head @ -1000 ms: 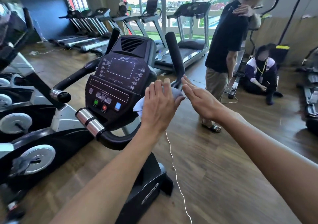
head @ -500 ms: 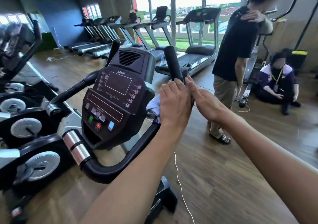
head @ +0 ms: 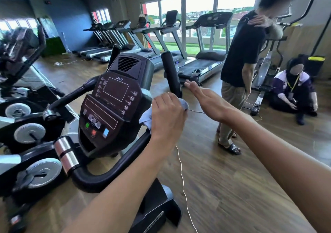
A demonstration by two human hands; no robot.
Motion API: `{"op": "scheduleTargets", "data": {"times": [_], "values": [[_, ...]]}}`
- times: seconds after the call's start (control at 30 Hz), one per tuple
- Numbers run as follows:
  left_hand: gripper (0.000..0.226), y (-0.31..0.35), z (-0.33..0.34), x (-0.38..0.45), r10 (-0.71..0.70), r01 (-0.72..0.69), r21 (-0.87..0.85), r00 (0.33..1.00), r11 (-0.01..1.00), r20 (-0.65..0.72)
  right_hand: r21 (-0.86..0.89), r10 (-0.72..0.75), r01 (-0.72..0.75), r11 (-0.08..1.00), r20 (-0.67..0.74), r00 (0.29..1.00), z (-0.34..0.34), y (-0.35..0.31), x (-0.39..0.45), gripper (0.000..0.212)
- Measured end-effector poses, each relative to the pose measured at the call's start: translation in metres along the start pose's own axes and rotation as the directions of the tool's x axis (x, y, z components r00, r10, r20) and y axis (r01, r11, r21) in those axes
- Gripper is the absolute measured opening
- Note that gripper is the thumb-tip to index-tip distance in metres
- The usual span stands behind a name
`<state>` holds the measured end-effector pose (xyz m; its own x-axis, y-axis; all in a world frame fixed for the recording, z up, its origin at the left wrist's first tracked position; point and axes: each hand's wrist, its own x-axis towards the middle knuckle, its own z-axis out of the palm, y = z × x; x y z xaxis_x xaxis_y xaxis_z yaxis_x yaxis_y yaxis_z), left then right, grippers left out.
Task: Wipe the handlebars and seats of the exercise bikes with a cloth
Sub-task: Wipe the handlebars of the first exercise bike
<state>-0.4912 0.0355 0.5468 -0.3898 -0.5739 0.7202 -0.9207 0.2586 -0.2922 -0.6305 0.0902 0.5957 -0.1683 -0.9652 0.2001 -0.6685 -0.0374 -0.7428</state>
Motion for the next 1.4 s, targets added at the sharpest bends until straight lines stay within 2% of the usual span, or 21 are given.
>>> {"op": "scheduleTargets", "data": {"times": [0.2, 0.43, 0.53, 0.63, 0.77, 0.9, 1.0, 1.13, 1.4], "values": [[0.066, 0.012, 0.002, 0.021, -0.061, 0.066, -0.08, 0.996, 0.995, 0.066, -0.015, 0.033, -0.032, 0.999, 0.055, 0.998, -0.011, -0.017, 0.007, 0.077], [0.054, -0.018, -0.01, -0.011, -0.032, 0.025, -0.146, 0.998, 0.989, -0.048, -0.002, -0.022, 0.023, 1.0, 0.078, 0.997, -0.005, -0.011, 0.01, 0.07], [0.061, -0.028, -0.01, -0.024, -0.019, 0.015, -0.149, 1.0, 0.989, -0.024, 0.137, -0.026, 0.017, 0.99, 0.064, 0.998, -0.007, -0.007, 0.017, 0.083], [0.069, -0.017, -0.003, -0.019, 0.022, -0.025, -0.084, 0.999, 0.996, -0.032, 0.225, -0.007, -0.007, 0.974, 0.062, 0.998, -0.009, -0.004, 0.023, 0.078], [0.078, 0.0, 0.0, -0.005, 0.12, -0.117, 0.038, 0.991, 0.992, -0.067, 0.34, 0.02, -0.029, 0.94, 0.028, 0.999, -0.016, 0.002, 0.032, 0.106], [0.082, 0.011, 0.006, 0.009, 0.154, -0.149, 0.071, 0.986, 0.986, -0.066, 0.41, 0.02, -0.035, 0.911, 0.042, 0.999, -0.024, 0.007, 0.039, 0.11], [0.086, 0.019, 0.007, 0.021, 0.09, -0.089, 0.022, 0.995, 0.996, -0.045, 0.409, 0.015, -0.042, 0.912, 0.068, 0.998, -0.022, 0.005, 0.044, 0.108], [0.087, 0.027, 0.011, 0.03, 0.017, -0.019, -0.034, 0.999, 0.999, -0.036, 0.47, -0.01, -0.01, 0.883, 0.041, 0.999, -0.024, 0.004, 0.057, 0.089], [0.088, 0.036, 0.016, 0.06, -0.152, 0.151, -0.136, 0.988, 0.979, 0.006, 0.58, -0.025, -0.014, 0.814, 0.059, 0.998, -0.036, 0.015, 0.076, 0.093]]}}
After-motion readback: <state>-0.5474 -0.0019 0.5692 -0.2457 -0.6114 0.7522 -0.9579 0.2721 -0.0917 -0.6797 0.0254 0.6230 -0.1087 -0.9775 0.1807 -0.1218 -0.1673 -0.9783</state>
